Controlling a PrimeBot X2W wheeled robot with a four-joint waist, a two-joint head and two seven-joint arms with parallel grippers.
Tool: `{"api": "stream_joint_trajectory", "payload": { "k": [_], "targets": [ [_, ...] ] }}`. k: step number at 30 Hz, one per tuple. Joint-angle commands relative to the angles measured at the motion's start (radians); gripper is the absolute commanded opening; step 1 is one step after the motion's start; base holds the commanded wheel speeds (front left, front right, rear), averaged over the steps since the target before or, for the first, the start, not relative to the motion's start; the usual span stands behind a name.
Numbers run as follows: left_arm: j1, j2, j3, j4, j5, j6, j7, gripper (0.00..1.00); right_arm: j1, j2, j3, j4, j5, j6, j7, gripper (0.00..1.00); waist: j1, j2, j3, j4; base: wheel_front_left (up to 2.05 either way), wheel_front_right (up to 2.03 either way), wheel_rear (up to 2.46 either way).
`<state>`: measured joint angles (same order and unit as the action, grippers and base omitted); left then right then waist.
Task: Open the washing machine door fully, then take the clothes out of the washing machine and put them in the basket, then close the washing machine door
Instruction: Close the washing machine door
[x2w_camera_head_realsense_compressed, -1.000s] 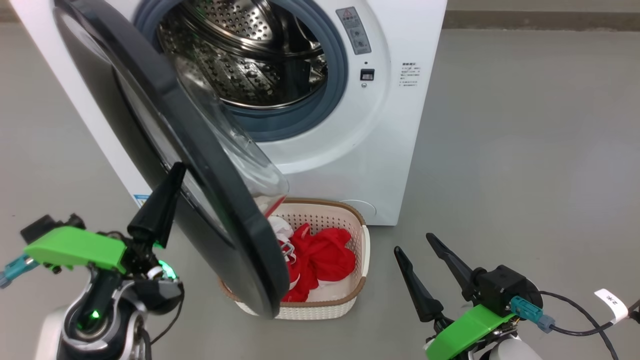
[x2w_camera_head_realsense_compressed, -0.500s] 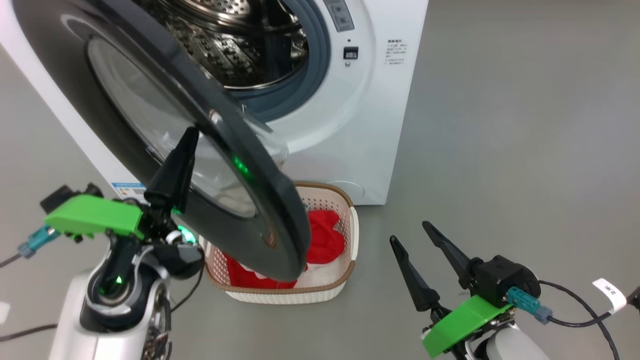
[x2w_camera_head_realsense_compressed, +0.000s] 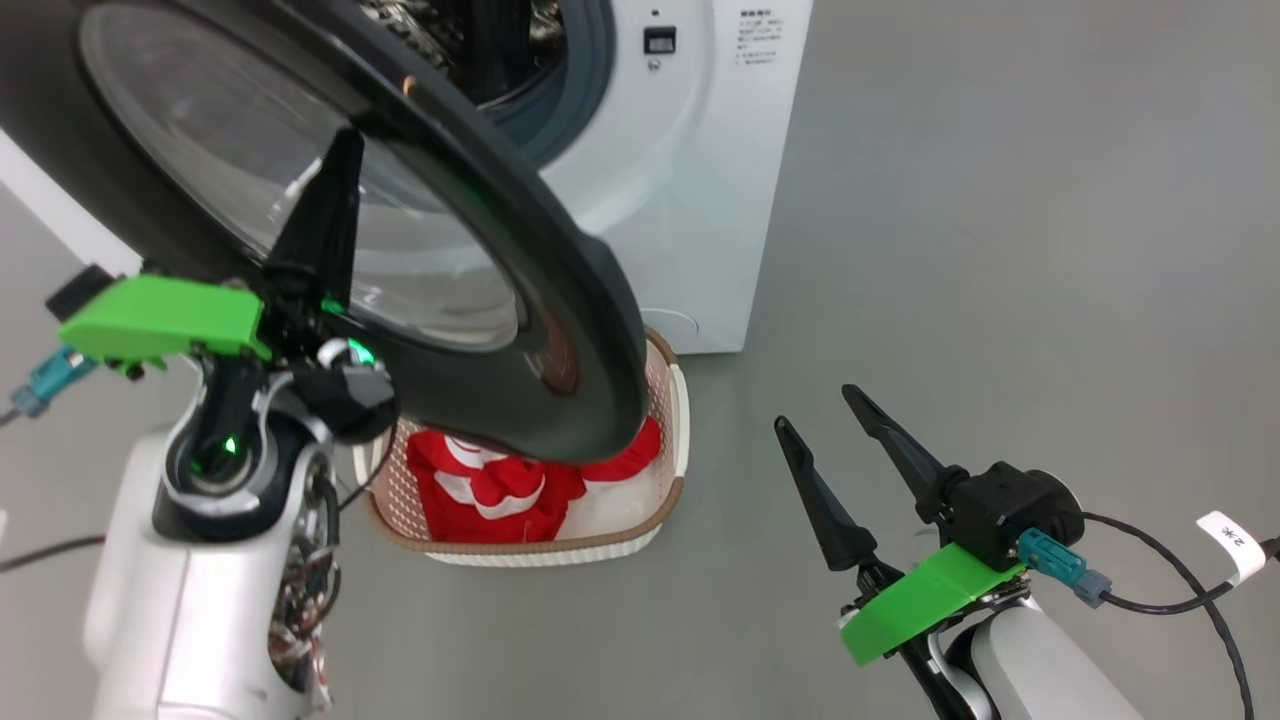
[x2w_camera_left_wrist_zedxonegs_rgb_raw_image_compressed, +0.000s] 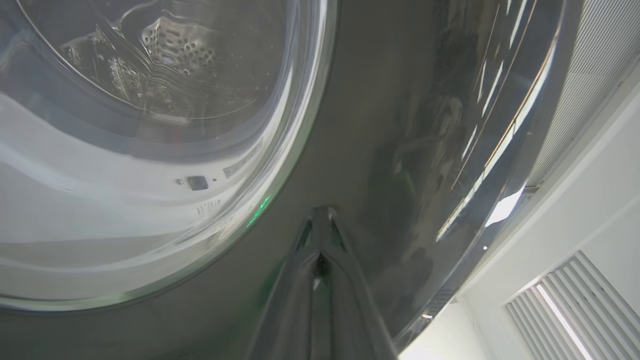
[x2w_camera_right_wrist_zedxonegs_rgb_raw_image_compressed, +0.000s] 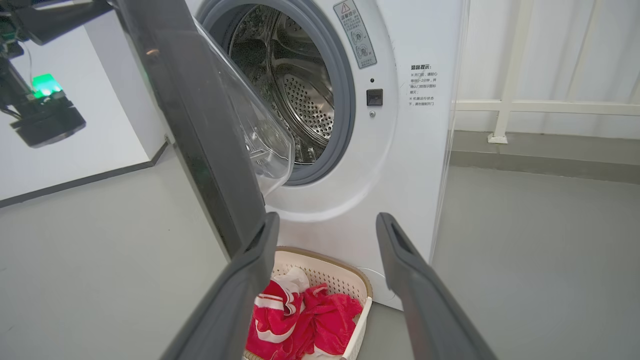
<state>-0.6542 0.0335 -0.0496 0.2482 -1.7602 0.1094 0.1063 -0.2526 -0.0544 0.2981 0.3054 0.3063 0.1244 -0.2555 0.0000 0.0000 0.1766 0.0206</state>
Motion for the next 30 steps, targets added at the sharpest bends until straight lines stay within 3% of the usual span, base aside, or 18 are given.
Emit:
{"api": "stream_joint_trajectory", "payload": {
  "k": [1, 15, 30],
  "targets": [
    [-0.057, 0.017, 0.024, -0.01, 0.002, -0.021, -0.004, 0.0, -0.025, 0.004, 0.015, -0.027, -0.008, 0.006, -0.006, 1.0, 0.0, 0.0, 0.024, -0.017, 0.0, 0.0, 0.0],
    [-0.211, 0.033, 0.048, 0.116, 0.014, -0.1, -0.003, 0.0, -0.07, 0.004, 0.003, -0.045, -0.011, 0.006, -0.006, 1.0, 0.0, 0.0, 0.115, -0.067, 0.0, 0.0, 0.0],
    [-0.354, 0.038, 0.053, 0.198, 0.029, -0.128, -0.007, 0.0, -0.096, 0.004, -0.008, -0.06, -0.024, 0.006, -0.006, 1.0, 0.0, 0.0, 0.184, -0.081, 0.0, 0.0, 0.0]
  ]
}}
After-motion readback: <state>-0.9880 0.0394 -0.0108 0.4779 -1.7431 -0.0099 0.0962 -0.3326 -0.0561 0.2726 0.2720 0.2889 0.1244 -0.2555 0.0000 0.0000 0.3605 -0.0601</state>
